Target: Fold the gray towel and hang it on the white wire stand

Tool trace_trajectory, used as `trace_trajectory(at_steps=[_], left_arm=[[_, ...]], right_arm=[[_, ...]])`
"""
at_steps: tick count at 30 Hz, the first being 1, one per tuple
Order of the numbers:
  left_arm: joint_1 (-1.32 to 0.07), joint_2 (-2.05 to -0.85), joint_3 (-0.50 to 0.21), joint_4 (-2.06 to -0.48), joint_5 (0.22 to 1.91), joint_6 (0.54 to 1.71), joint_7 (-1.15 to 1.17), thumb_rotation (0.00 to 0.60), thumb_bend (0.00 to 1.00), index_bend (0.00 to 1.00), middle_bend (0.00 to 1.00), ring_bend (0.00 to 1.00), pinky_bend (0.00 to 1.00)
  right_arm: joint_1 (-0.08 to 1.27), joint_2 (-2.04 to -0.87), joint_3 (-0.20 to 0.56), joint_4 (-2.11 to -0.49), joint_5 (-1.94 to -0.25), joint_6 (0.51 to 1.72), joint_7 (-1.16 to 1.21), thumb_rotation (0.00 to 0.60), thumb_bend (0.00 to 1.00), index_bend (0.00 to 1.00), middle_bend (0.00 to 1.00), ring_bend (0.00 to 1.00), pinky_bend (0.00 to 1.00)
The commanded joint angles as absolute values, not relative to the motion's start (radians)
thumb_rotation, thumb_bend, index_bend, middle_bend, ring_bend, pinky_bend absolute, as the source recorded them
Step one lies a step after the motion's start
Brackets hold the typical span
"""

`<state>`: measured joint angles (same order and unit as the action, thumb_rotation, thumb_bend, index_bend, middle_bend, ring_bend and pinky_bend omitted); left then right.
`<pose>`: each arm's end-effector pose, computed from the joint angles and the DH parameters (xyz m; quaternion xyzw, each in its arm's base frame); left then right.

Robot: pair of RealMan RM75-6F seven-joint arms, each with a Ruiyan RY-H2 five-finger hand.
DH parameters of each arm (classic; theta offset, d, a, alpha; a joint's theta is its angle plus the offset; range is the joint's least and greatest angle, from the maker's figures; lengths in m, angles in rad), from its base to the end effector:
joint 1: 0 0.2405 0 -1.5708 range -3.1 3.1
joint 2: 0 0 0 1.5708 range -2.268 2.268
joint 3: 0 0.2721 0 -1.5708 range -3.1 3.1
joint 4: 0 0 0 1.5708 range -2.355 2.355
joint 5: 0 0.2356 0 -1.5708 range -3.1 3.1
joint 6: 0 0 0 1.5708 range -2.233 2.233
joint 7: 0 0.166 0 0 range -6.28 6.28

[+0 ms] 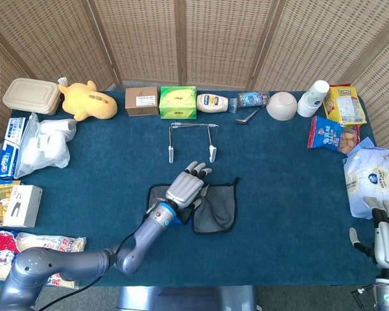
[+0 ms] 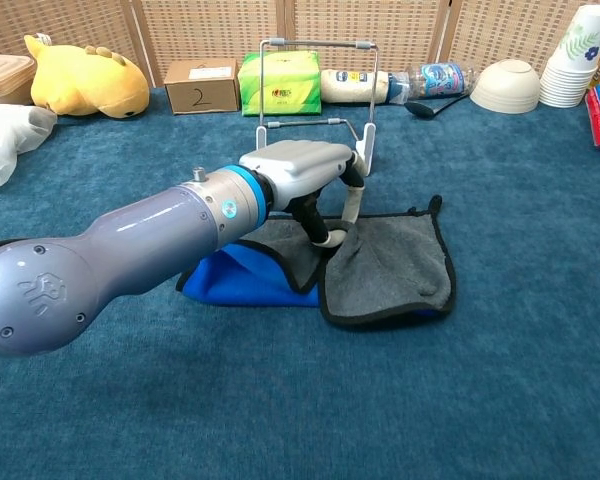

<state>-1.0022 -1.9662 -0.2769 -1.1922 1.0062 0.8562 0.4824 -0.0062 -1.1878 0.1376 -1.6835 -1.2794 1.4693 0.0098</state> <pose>-0.0227 0.3746 -0.1727 -0.7879 -0.3489 -0.3832 0.3328 -0.3577 -0.1896 0.1340 0.4620 -0.4858 0.3859 0.6337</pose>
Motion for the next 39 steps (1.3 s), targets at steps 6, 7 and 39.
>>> trace_trajectory(at_steps=[6, 7, 39], left_arm=[[-1.010, -1.974, -0.279, -1.165, 0.997, 0.846, 0.469, 0.600, 0.44, 0.49, 0.14, 0.00, 0.00], [-1.010, -1.975, -0.279, -1.164, 0.995, 0.845, 0.467, 0.600, 0.44, 0.46, 0.13, 0.00, 0.00], [-0.981, -1.941, -0.284, -1.214, 1.034, 0.900, 0.395, 0.600, 0.26, 0.15, 0.06, 0.00, 0.00]], right_arm=[[-0.008, -1.188, 0.137, -1.688, -1.276, 1.471, 0.006, 0.600, 0.37, 0.14, 0.15, 0.03, 0.00], [-0.008, -1.187, 0.137, -1.689, -1.276, 1.471, 0.006, 0.600, 0.37, 0.14, 0.15, 0.03, 0.00], [0.005, -1.191, 0.141, -1.709, -1.284, 1.469, -0.015, 0.600, 0.37, 0.14, 0.15, 0.03, 0.00]])
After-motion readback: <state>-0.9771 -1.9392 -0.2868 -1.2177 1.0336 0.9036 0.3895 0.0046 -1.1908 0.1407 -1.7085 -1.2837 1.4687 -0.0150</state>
